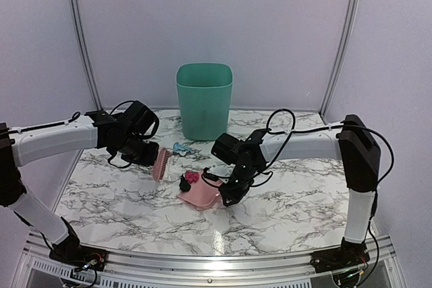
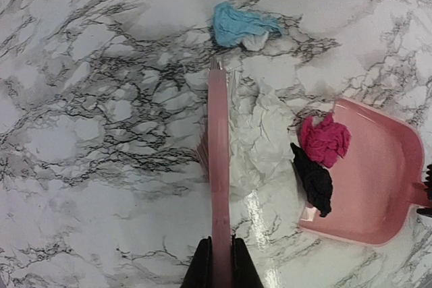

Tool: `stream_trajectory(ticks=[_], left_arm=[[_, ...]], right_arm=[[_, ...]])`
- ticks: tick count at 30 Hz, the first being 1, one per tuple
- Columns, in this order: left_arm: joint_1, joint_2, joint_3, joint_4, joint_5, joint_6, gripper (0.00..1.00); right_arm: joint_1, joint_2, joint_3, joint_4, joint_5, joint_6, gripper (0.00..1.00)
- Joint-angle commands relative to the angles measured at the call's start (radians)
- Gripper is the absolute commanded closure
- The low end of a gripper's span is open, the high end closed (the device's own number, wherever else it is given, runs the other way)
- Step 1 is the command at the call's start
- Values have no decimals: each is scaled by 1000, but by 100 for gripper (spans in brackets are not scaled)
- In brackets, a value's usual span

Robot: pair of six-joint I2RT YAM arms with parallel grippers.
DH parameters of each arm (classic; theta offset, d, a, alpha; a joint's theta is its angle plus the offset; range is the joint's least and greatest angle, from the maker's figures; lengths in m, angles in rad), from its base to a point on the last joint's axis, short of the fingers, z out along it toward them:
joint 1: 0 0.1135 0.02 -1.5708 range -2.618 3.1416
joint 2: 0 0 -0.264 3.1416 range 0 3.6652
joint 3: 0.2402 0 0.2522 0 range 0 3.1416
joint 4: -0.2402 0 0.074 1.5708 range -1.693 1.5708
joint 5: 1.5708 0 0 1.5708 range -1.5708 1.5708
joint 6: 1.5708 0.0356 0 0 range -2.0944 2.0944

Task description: Sweep away the paper scraps from the table

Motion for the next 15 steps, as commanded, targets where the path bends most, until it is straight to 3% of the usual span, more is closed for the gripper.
stream_trajectory(ticks=[1,15], left_arm=[[-46,9,28,-24,109,-6,100],[-149,-23,46,-24,233,-40,100]], right_arm=[[-4,30,60,16,-20,-68,100],[-21,24,59,87,-57,-114,100]])
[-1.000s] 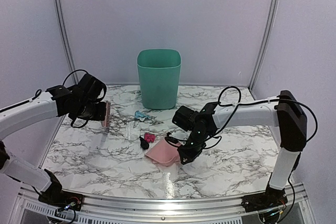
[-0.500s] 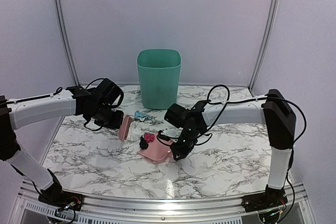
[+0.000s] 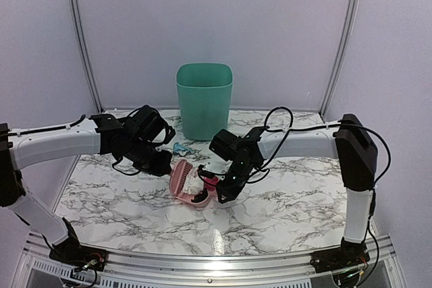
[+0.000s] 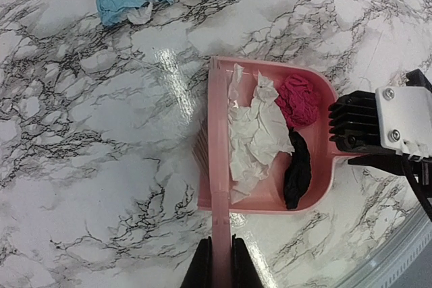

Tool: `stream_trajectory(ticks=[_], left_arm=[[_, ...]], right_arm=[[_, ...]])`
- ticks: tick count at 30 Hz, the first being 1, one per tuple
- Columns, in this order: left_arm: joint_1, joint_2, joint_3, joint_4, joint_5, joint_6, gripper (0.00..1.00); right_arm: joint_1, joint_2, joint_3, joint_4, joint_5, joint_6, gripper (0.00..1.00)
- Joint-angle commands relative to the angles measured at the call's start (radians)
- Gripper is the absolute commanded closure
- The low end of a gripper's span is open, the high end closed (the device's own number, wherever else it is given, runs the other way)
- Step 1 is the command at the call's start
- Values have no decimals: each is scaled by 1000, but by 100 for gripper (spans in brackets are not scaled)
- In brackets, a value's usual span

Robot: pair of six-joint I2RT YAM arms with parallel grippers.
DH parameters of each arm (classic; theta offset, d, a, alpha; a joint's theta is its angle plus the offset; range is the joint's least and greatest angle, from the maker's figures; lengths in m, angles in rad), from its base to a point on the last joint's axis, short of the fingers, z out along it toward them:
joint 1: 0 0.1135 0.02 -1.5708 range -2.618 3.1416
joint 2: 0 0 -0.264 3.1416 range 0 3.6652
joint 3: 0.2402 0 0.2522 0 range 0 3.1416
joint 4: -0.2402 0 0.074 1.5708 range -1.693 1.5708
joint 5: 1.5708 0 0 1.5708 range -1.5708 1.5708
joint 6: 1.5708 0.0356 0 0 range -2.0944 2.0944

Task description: Sweep away the paper scraps from the table

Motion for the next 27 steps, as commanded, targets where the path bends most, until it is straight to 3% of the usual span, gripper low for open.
stream_trajectory(ticks=[1,6,12,18,27], left_arm=[[-19,-30,28,-28,69,-20,100],[-21,-50,48,-60,10,-19,100],[-21,-115,18,-87,-252,-2,100],[-21,-204,-26,-88,-314,17,100],[-20,-491,-106,-116,-538,25,100]], right_arm=[[-4,-14,-4,63,-17,-21,100],[-3,-42,-59,129,-28,-15,100],[-3,-75,-108,232,-30,7,100],[-3,-116,-152,327,-40,35,100],[-3,-136,-72,312,2,114,100]])
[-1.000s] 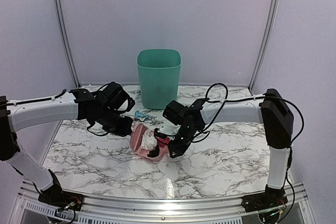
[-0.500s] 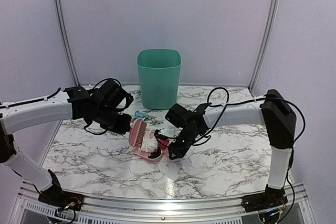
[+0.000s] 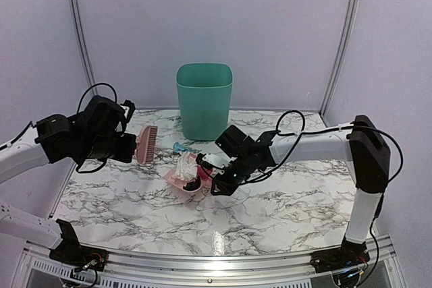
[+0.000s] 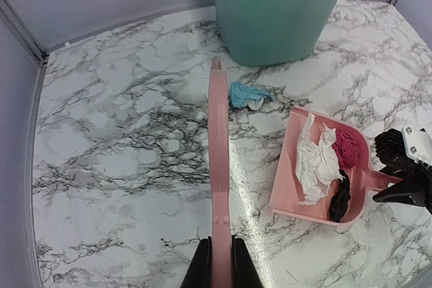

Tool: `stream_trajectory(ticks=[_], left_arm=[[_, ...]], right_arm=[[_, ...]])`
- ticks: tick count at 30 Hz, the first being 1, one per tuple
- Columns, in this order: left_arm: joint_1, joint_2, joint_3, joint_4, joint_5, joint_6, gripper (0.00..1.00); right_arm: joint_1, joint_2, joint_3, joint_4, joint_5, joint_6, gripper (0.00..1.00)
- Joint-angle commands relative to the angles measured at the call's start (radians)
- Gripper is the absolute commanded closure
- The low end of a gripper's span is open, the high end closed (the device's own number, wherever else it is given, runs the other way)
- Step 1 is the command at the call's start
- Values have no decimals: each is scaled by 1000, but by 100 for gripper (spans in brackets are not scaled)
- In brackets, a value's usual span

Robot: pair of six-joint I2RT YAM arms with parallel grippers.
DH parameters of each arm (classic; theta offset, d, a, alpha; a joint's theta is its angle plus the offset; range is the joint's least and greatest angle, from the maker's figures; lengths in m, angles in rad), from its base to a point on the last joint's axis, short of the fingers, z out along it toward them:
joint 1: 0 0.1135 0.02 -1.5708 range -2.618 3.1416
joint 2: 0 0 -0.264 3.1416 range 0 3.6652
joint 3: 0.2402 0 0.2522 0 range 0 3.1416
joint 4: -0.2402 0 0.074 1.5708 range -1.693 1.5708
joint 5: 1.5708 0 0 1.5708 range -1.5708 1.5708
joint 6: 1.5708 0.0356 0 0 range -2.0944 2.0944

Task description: Sweep away the paper scraps from the table

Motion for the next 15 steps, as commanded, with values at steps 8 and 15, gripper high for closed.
stream_trajectory(ticks=[8,15], left_arm=[[1,-402,-206,-80,-244,-81,100],[1,-528,-281,-30,-303,-71,100]], right_arm=[[-2,11,303,-67,-23,154,100],[-5,166,644,-129,-60,212,100]])
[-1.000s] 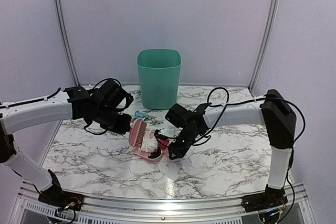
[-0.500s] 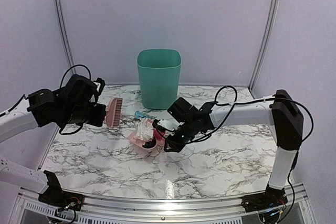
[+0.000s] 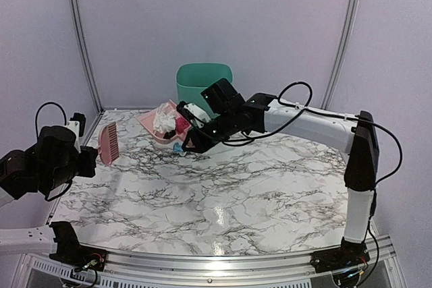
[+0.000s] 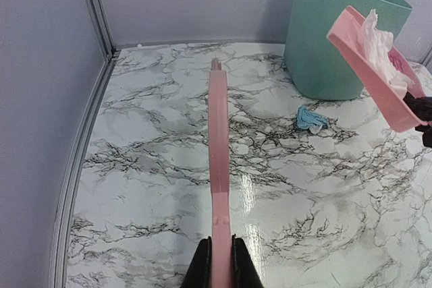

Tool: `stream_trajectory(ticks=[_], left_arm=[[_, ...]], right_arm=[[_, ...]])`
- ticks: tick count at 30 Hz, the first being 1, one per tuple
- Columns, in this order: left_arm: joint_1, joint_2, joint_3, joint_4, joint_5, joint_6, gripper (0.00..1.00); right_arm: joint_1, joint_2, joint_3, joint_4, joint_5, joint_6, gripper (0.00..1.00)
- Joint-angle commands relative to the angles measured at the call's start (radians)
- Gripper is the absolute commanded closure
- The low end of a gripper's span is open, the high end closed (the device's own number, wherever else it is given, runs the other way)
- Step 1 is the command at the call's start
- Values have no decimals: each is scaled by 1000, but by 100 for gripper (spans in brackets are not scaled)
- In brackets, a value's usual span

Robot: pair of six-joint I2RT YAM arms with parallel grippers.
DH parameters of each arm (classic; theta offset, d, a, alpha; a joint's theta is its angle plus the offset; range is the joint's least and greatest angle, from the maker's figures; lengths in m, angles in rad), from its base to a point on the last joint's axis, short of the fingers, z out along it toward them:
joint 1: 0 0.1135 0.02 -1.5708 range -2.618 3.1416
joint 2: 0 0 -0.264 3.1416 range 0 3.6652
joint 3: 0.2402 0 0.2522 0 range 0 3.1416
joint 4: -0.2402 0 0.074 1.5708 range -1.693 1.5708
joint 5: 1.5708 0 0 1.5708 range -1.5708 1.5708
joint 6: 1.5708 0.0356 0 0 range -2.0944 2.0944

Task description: Sweep away the paper scraps from the table

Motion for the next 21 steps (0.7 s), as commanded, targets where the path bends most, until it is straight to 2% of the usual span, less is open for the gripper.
stream_trajectory(ticks=[1,7,21], left_arm=[[1,-48,-14,25,-66,-7,100],[1,-43,-18,29,-61,-8,100],[1,-24,-17,30,-49,-9,100]], right_arm=[[-6,107,222,-41,-45,67,100],[-36,227,480,4,-104,163,100],[-202,346,588,487,-405,595,100]])
